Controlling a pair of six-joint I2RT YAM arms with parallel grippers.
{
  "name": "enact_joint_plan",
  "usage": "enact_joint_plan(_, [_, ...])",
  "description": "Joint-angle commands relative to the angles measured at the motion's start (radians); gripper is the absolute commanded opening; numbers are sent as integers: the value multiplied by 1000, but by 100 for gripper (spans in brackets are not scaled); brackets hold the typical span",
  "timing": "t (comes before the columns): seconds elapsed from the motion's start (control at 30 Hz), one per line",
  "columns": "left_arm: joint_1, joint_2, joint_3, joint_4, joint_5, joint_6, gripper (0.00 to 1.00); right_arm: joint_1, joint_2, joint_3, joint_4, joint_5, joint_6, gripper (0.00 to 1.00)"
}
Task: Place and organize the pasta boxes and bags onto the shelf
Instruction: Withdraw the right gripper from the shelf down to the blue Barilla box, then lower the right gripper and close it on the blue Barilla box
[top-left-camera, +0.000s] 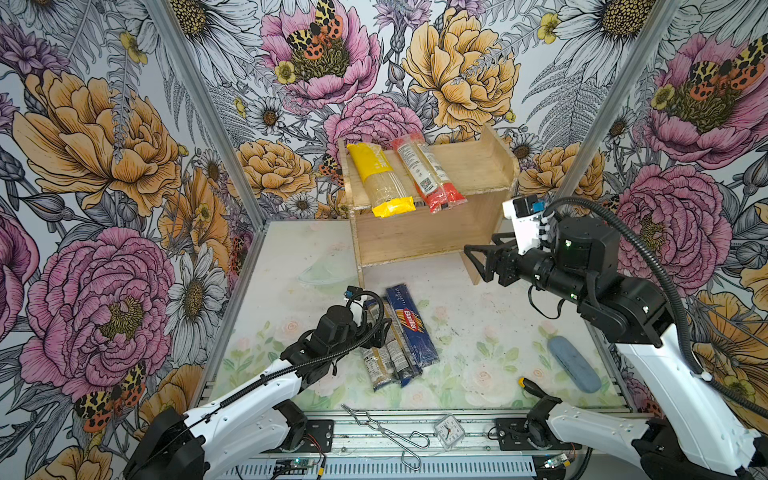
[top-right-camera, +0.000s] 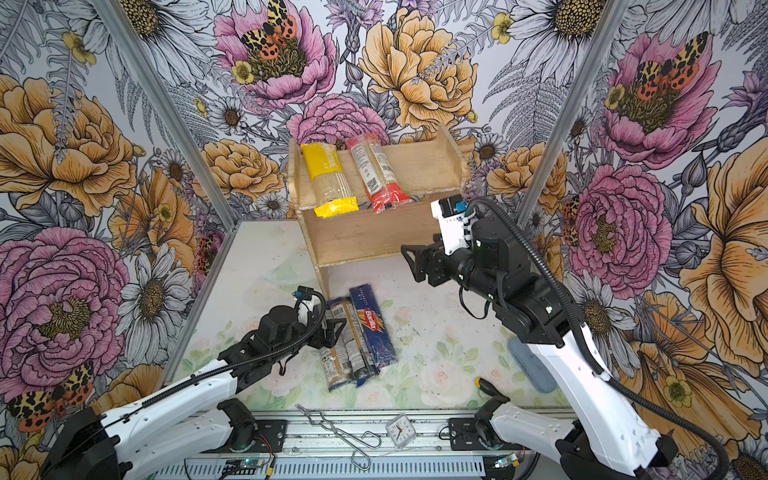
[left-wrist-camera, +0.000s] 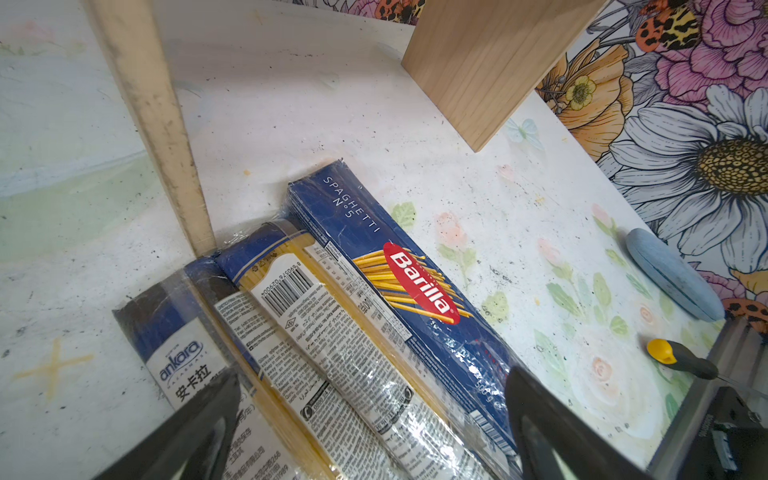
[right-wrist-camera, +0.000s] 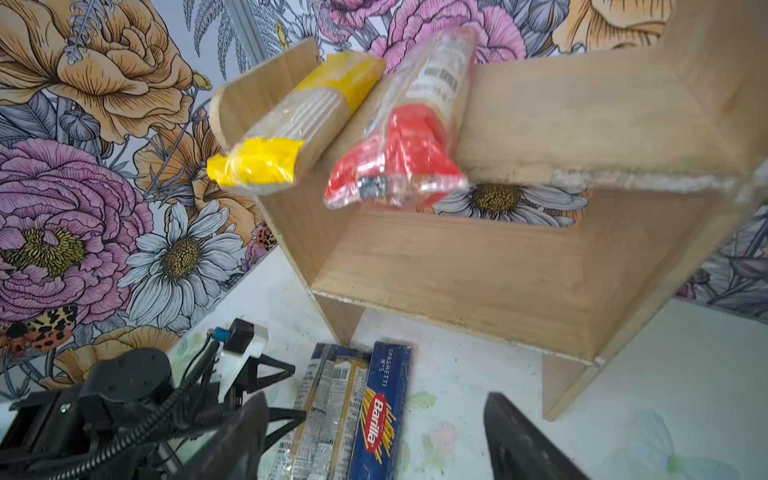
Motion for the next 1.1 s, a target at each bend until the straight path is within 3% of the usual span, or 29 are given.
enact_joint_plan(0.0, [-16, 0, 30, 14, 12, -5, 99, -4, -75, -195, 43, -47, 122, 84])
enact_joint_plan(0.23, [-52, -7, 26, 3, -17, -38, 99, 13, -182, -547, 120, -45, 228, 88])
enact_joint_plan(0.5, [-85, -28, 10, -32, -70, -73, 99, 53, -173, -756, 235, -16, 257, 90])
enact_joint_plan(0.8, [-88, -75, -26, -47, -96, -91, 99, 148, -46, -882, 471, -12, 317, 95])
enact_joint_plan(1.07, [-86, -81, -39, -53, -99, -82, 99, 234, 146, -830, 495, 66, 273, 95])
